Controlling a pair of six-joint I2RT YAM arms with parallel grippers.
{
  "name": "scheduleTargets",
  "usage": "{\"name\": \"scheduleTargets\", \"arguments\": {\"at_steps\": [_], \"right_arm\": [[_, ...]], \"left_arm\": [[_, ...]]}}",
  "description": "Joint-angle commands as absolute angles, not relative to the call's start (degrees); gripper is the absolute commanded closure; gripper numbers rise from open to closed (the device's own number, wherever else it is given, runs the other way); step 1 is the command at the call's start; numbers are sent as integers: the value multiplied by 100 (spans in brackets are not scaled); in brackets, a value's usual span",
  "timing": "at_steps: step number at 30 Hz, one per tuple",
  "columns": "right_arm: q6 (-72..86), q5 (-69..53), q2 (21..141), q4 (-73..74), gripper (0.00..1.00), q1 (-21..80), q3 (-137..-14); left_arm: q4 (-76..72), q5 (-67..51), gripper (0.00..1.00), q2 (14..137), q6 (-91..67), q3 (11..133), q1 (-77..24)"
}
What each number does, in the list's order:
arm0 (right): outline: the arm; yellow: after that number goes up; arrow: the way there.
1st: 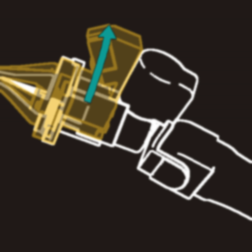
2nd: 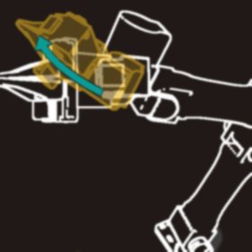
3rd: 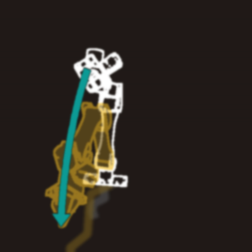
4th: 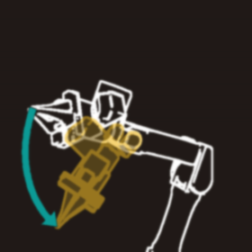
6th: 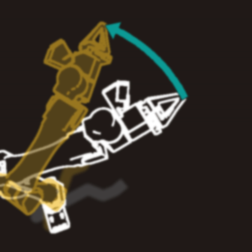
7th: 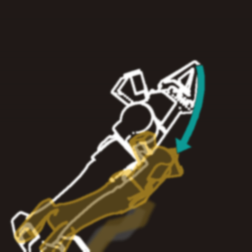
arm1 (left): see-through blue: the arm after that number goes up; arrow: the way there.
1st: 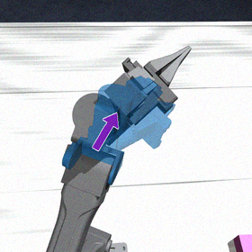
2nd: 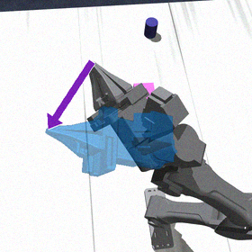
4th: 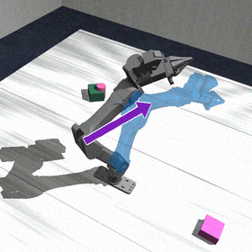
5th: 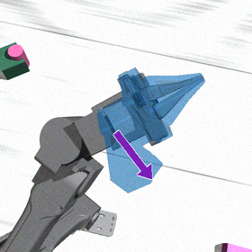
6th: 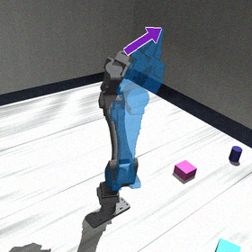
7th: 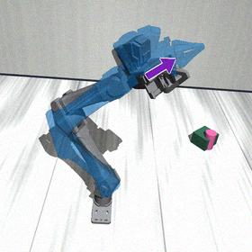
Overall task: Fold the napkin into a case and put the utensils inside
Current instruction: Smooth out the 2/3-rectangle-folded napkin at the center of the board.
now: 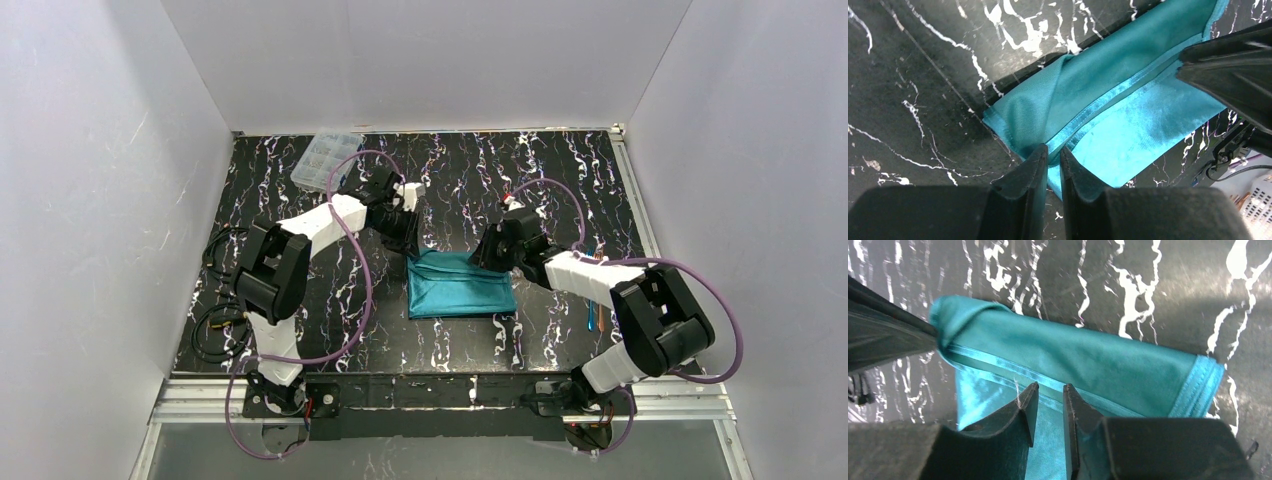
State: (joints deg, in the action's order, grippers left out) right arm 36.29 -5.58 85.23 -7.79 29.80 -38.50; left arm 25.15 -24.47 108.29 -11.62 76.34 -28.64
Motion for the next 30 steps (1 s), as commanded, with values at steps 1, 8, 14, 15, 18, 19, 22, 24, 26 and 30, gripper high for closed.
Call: {"name": "scheduleTargets", "arguments": {"at_steps": [1, 8, 14, 15, 18, 19, 22, 24, 26, 30], "right_arm": [[3676, -696, 8521, -792, 65, 3045, -4375], [3891, -909, 9011, -1106, 61, 3265, -4770], [4072, -1052, 9586, -1392, 61, 3604, -5129], [4127, -1074, 9681, -1489, 61, 3654, -5132], [4253, -1154, 9930, -1749, 62, 3796, -5150], [4275, -1159, 10000, -1795, 62, 3837, -5158], [4305, -1170, 10158, -1841, 63, 3921, -5161], [4310, -1161, 10221, -1854, 63, 3962, -5130], [4347, -1159, 10258, -1898, 64, 3993, -5063], [4397, -1140, 10294, -1940, 65, 4044, -4974]], "left_arm": [[2391, -2637, 86, 10508, -1312, 7347, -2725], [2373, -2468, 81, 10521, -1303, 7255, -2652], [2333, -2595, 78, 10520, -1301, 7228, -2549], [2311, -2697, 78, 10490, -1306, 7198, -2549], [2290, -3025, 76, 10375, -1323, 7151, -2549], [2274, -3113, 75, 10288, -1351, 7140, -2549], [2296, -3143, 73, 10075, -1372, 7125, -2536], [2315, -3005, 72, 9992, -1363, 7144, -2496], [2321, -2885, 70, 10031, -1383, 7193, -2420], [2375, -2801, 69, 10312, -1380, 7338, -2363]]}}
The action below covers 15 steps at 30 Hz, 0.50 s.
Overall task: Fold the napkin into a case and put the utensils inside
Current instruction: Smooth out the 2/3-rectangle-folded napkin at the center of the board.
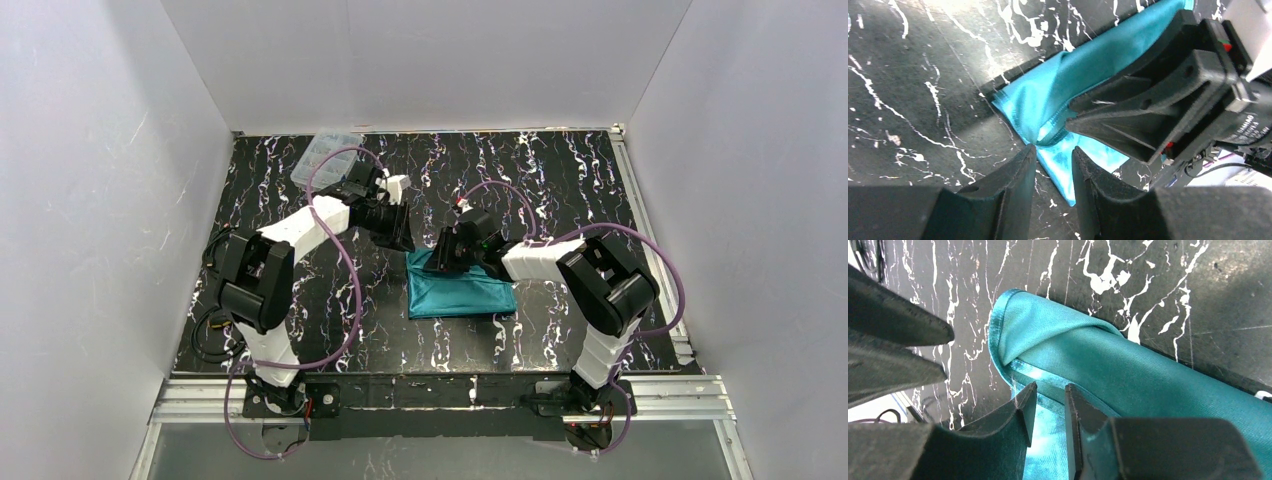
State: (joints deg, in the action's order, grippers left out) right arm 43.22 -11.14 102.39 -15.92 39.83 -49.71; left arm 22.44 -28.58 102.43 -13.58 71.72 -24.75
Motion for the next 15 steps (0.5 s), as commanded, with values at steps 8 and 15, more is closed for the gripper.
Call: {"name": "scheduleTargets", "arguments": {"at_steps": [8, 15], "right_arm": [[4393, -1069, 10252, -1864, 67, 4057, -4838], [4402, -1020, 10164, -1854, 69, 4052, -4553]], "left_arm": [[2222, -3237, 69, 10931, -1788, 7289, -2207], [1890, -3678, 74, 11057, -2011, 7253, -2189]]}}
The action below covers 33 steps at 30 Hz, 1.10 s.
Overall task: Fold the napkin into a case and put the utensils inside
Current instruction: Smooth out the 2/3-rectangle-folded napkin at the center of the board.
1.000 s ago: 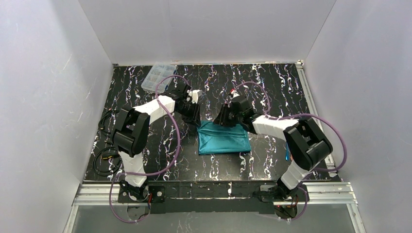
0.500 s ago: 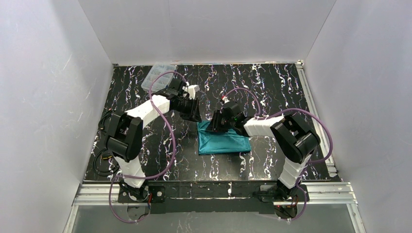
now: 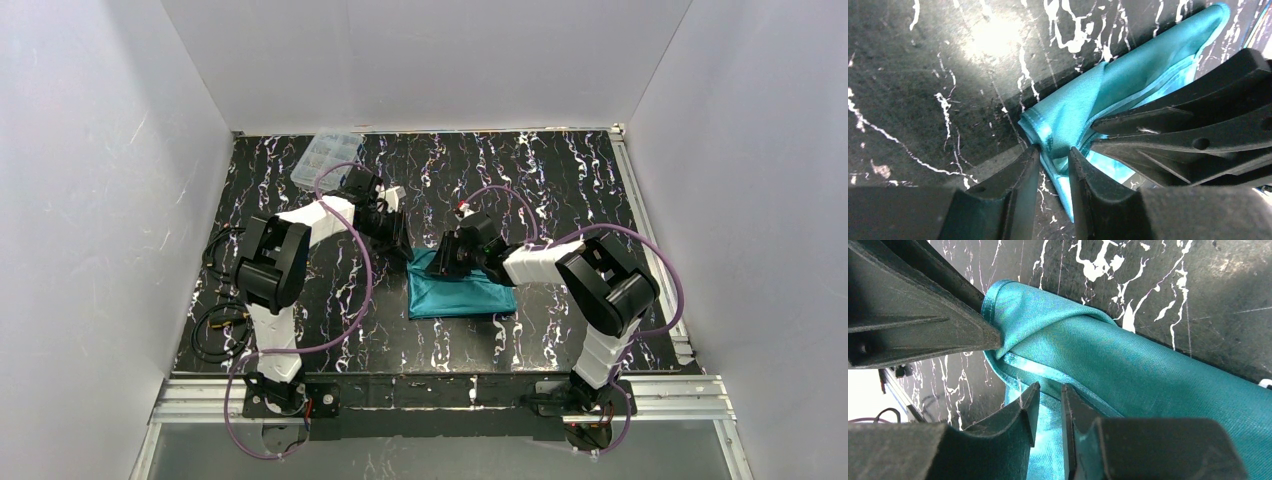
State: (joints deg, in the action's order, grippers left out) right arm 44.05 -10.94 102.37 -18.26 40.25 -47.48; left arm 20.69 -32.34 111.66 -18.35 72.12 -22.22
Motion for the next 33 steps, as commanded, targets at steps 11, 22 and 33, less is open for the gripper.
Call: {"name": "scheduleTargets", "arguments": {"at_steps": [11, 22, 33], "right_arm": [[4420, -1022, 10200, -1854, 70, 4045, -4514], [4478, -1129, 9994, -1733, 69, 4044, -4576], [4714, -1305, 9979, -2040, 67, 4087, -4325]], "left_arm": [[1907, -3688, 95, 11114, -1871, 7235, -2191], [1882, -3854, 100, 11065, -1765, 7085, -2210], [1811, -4105, 100, 11030, -1285, 6930, -2409]]}}
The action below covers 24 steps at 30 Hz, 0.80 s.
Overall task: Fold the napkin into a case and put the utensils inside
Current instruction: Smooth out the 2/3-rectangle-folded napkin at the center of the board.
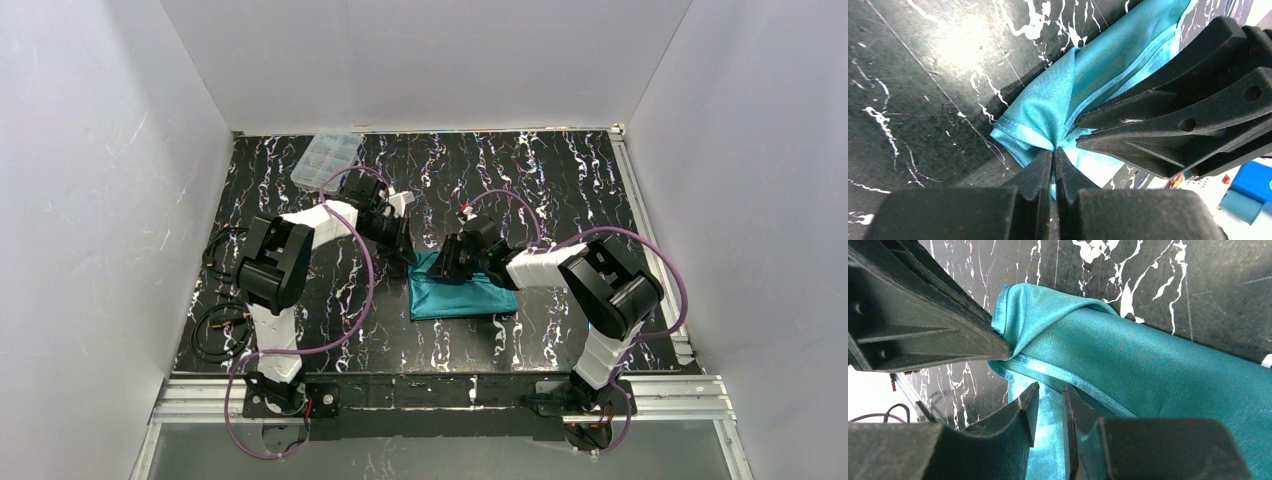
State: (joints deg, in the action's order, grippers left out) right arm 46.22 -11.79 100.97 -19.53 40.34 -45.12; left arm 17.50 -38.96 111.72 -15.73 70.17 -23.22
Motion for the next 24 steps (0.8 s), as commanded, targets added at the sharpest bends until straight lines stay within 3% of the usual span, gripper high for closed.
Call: {"name": "scheduleTargets", "arguments": {"at_steps": [1, 10, 24], "right_arm": [[4613, -1309, 9862, -2001, 68, 4072, -4335], [4274, -1891, 9080, -2325, 72, 4232, -3904], [4556, -1424, 9858, -2932, 78, 4521, -3570]], "left_arm": [[1814, -4069, 100, 11030, -1253, 6909, -2408], [1815, -3927, 100, 10946, -1156, 6913, -2441], [1734, -4165, 100, 10757, -1398, 6900, -2604]]}}
